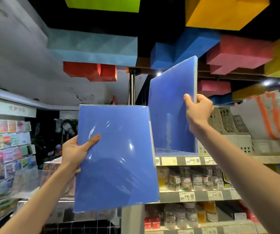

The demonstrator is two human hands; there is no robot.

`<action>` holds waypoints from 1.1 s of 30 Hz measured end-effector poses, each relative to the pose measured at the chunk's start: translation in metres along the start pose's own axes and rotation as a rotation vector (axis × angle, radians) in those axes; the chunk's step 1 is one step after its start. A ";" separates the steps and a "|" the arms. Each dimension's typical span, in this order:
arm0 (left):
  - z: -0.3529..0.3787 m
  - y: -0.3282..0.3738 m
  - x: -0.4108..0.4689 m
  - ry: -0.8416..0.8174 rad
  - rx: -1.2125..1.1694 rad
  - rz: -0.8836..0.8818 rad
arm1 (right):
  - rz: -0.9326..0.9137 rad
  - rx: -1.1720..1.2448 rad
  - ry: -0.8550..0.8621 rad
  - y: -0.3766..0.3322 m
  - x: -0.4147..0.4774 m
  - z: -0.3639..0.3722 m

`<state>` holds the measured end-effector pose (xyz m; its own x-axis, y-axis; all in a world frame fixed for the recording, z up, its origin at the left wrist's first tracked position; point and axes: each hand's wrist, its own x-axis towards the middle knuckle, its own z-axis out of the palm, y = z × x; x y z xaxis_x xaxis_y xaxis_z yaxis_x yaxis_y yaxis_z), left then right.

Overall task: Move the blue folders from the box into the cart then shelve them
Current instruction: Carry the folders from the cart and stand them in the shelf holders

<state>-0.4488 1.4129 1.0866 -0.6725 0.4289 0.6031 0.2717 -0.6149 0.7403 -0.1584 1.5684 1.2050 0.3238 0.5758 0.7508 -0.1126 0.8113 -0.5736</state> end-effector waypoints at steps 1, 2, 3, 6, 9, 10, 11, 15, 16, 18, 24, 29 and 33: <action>0.004 0.000 0.004 0.005 0.003 0.004 | -0.013 -0.025 0.015 -0.001 0.005 0.006; 0.007 0.000 0.008 0.011 0.010 0.008 | -0.027 -0.042 0.022 0.000 0.009 0.011; 0.010 0.001 0.012 0.019 0.016 0.012 | -0.043 -0.043 0.026 0.001 0.014 0.016; 0.017 -0.001 0.024 0.050 0.039 0.038 | -0.079 -0.042 0.017 0.005 0.029 0.030; 0.026 0.000 0.029 0.076 0.067 0.068 | -0.039 -0.004 0.003 0.017 0.045 0.048; 0.029 0.000 0.030 0.084 0.078 0.071 | -0.029 0.002 0.000 0.022 0.049 0.055; 0.033 -0.001 0.031 0.094 0.085 0.076 | -0.029 0.011 -0.005 0.030 0.054 0.062; 0.042 -0.006 0.038 0.146 0.115 0.084 | -0.052 0.037 -0.058 0.060 0.068 0.088; 0.043 -0.007 0.040 0.158 0.130 0.088 | -0.065 0.021 -0.071 0.066 0.070 0.094; 0.041 -0.009 0.044 0.179 0.149 0.094 | -0.091 -0.004 -0.090 0.076 0.073 0.107; 0.031 -0.005 0.053 0.232 0.164 0.102 | -0.059 0.056 -0.083 0.100 0.084 0.141; 0.026 0.001 0.060 0.243 0.162 0.135 | -0.126 0.080 -0.092 0.110 0.089 0.166; 0.023 0.000 0.067 0.254 0.141 0.129 | -0.166 0.104 -0.072 0.106 0.095 0.181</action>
<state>-0.4781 1.4566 1.1332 -0.7723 0.1635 0.6139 0.4463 -0.5481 0.7074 -0.3096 1.7268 1.2747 0.2782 0.4357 0.8560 -0.1613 0.8998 -0.4055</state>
